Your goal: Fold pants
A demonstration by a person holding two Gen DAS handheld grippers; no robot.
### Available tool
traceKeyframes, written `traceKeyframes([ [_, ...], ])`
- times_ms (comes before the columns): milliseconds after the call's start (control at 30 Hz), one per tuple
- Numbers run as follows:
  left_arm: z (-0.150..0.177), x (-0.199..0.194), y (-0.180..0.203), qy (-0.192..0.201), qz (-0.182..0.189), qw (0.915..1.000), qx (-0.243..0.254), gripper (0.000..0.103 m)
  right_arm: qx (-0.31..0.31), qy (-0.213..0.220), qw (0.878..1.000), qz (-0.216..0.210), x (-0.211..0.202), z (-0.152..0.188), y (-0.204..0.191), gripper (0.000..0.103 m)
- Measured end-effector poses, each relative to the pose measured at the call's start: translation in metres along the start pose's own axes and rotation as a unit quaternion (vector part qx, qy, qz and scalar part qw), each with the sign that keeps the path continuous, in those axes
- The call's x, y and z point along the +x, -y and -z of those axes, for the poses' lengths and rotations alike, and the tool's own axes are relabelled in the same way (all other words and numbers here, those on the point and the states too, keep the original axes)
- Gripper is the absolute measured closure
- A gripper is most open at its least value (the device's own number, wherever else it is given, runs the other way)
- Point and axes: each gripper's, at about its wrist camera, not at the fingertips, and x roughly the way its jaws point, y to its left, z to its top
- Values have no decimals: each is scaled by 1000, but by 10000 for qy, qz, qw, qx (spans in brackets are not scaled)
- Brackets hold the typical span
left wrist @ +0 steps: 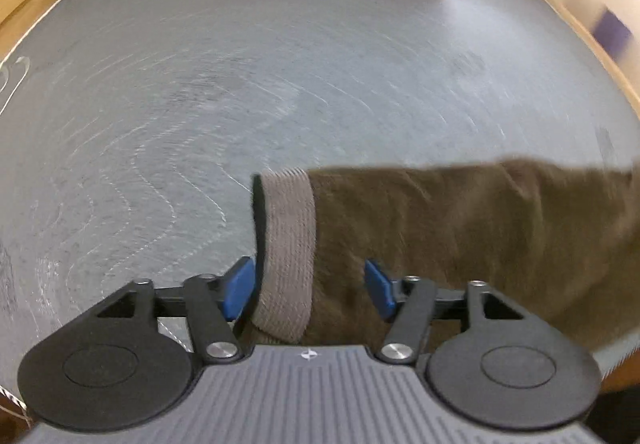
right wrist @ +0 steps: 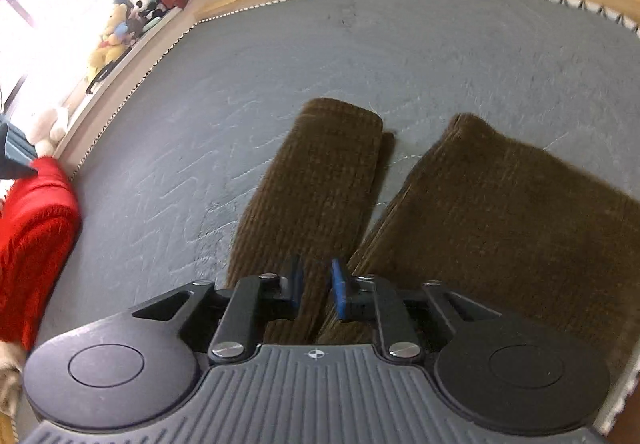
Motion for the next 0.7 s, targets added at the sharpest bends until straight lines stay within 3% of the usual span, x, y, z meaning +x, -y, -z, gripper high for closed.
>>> traceKeyframes([
  [100, -6, 3, -6, -35, -7, 9998, -204, 36, 248, -11, 9996, -140, 23, -6, 10, 76],
  [233, -4, 8, 2, -150, 51, 9998, -100, 36, 383, -60, 9987, -339, 54, -12, 14, 76],
  [367, 0, 13, 8, -258, 32, 9997, 36, 35, 394, -151, 9988, 229, 81, -14, 15, 70],
  [633, -2, 25, 7, -342, -49, 9994, 34, 35, 446, 48, 9981, 434, 92, -17, 4, 62],
  [700, -3, 27, 7, -398, -85, 9992, 55, 35, 453, 13, 9985, 296, 91, -19, 4, 92],
])
